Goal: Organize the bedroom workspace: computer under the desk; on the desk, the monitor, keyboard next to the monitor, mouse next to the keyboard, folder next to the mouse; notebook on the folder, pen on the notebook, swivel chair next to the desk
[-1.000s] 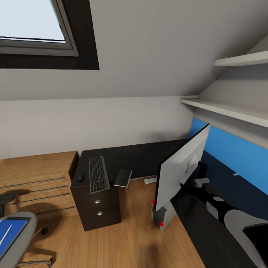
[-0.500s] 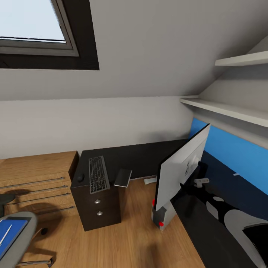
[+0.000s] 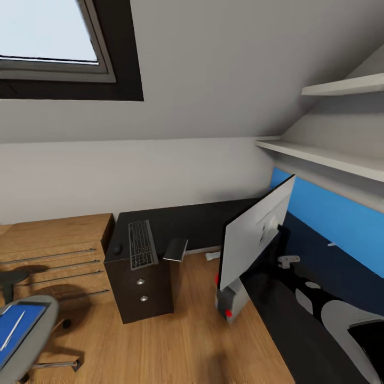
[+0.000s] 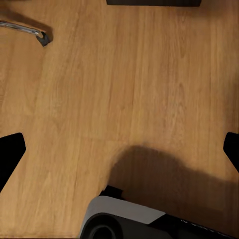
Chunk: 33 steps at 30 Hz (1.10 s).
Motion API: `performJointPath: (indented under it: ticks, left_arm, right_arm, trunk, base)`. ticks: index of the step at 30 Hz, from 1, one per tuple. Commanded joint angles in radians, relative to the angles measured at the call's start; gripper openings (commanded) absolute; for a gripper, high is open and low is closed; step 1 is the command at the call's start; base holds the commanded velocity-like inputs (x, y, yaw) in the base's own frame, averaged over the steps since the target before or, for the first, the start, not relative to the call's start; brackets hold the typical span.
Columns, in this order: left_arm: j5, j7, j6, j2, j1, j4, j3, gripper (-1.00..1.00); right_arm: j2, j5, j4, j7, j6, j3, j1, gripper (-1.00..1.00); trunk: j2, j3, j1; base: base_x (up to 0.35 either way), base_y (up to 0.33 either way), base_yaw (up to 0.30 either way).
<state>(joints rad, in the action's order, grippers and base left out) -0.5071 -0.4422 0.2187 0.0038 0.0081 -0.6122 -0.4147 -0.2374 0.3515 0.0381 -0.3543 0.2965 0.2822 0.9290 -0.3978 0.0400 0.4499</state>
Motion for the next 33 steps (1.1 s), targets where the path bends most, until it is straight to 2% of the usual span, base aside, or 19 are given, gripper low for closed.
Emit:
performJointPath:
  ticks: [1,6,12,17,29,33]
  left_arm:
    - [-0.01,-0.006,0.005,0.001,0.0,-0.001,-0.006,1.0]
    - [-0.01,-0.006,0.003,0.001,0.0,-0.001,-0.006,1.0]
    - [-0.01,-0.006,0.002,0.001,0.0,-0.001,-0.007,1.0]
    - [-0.01,-0.006,0.004,0.001,0.0,-0.001,-0.007,1.0]
    - [-0.01,-0.006,0.004,0.001,0.0,-0.001,-0.006,1.0]
    - [-0.01,-0.006,0.005,0.001,0.0,-0.001,-0.006,1.0]
  right_arm:
    - [0.0,0.011,-0.001,-0.005,0.003,0.008,0.001,1.0]
    - [0.0,0.011,-0.001,0.008,0.003,0.008,0.001,1.0]
    - [0.0,0.009,-0.001,0.023,0.003,0.009,0.001,1.0]
    - [0.001,0.01,-0.001,0.062,0.003,0.009,0.001,1.0]
    - [0.001,0.011,0.0,0.088,0.003,0.01,0.001,1.0]
    - [0.0,0.011,0.004,0.16,0.039,0.01,0.001,1.0]
  trunk:
    - [-0.002,0.002,0.0]
    - [-0.002,0.002,0.0]
    - [-0.002,0.002,0.0]
    - [-0.002,0.002,0.0]
    - [-0.002,0.002,0.0]
    - [-0.002,0.002,0.0]
  base:
    - [-0.299,-0.15,0.0]
    - [-0.201,-0.25,0.0]
    - [-0.032,-0.236,0.077]
    - [-0.002,-0.029,0.143]
    - [0.0,-0.001,0.009]
    - [0.0,0.0,0.0]
